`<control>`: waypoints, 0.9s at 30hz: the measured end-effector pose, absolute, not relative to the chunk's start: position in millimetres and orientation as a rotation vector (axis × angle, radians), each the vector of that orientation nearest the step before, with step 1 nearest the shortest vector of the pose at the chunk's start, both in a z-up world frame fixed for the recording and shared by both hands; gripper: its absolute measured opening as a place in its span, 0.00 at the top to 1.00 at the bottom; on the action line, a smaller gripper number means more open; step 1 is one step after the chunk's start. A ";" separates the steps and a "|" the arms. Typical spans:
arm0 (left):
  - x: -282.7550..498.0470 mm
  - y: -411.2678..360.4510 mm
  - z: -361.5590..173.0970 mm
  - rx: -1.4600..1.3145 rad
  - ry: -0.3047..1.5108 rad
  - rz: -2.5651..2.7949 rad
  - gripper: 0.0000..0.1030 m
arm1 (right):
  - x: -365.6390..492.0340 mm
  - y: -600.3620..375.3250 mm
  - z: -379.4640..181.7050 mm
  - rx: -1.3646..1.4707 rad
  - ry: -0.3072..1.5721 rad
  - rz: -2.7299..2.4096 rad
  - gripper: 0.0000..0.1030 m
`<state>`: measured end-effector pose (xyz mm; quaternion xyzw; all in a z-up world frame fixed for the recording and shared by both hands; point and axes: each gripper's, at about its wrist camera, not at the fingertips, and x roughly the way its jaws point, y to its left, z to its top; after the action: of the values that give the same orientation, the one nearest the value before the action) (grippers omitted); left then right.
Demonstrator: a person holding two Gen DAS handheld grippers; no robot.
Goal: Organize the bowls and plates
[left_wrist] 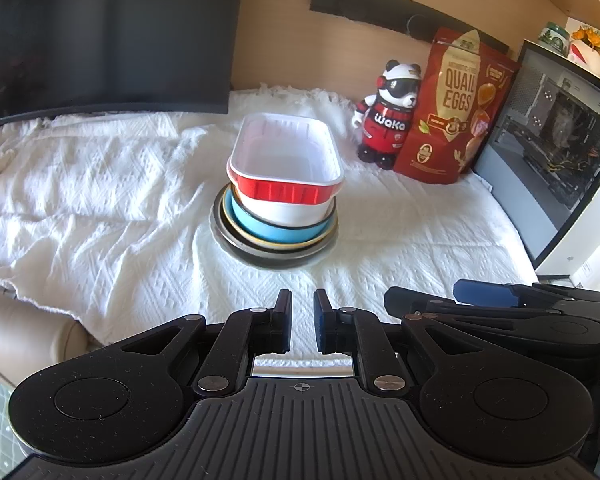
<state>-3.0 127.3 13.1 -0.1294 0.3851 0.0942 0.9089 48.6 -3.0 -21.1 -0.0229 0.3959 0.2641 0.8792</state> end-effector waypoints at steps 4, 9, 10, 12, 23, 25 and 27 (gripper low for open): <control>-3.0 127.2 12.9 -0.268 0.794 0.195 0.87 | 48.5 -2.5 -21.3 -0.048 0.825 0.550 0.32; -2.1 127.2 12.9 -0.272 0.796 0.197 0.87 | 48.5 -2.5 -20.8 -0.049 0.826 0.551 0.32; -2.0 126.8 13.0 -0.272 0.796 0.197 0.87 | 48.9 -2.1 -20.8 -0.050 0.826 0.552 0.32; -2.2 126.9 12.9 -0.273 0.795 0.197 0.87 | 49.3 -1.4 -20.5 -0.050 0.827 0.554 0.32; -3.1 124.6 11.2 -0.269 0.797 0.197 0.87 | 48.5 -1.1 -19.6 -0.052 0.823 0.554 0.32; -2.9 126.9 9.9 -0.274 0.797 0.191 0.87 | 48.7 -1.1 -19.7 -0.051 0.823 0.554 0.32; -2.0 130.3 8.0 -0.280 0.802 0.194 0.87 | 49.1 -1.2 -19.3 -0.052 0.823 0.555 0.32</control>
<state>-2.0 130.3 8.0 -0.1358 0.3882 0.0939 0.9066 49.1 -1.2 -19.3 -0.0250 0.3947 0.2662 0.8790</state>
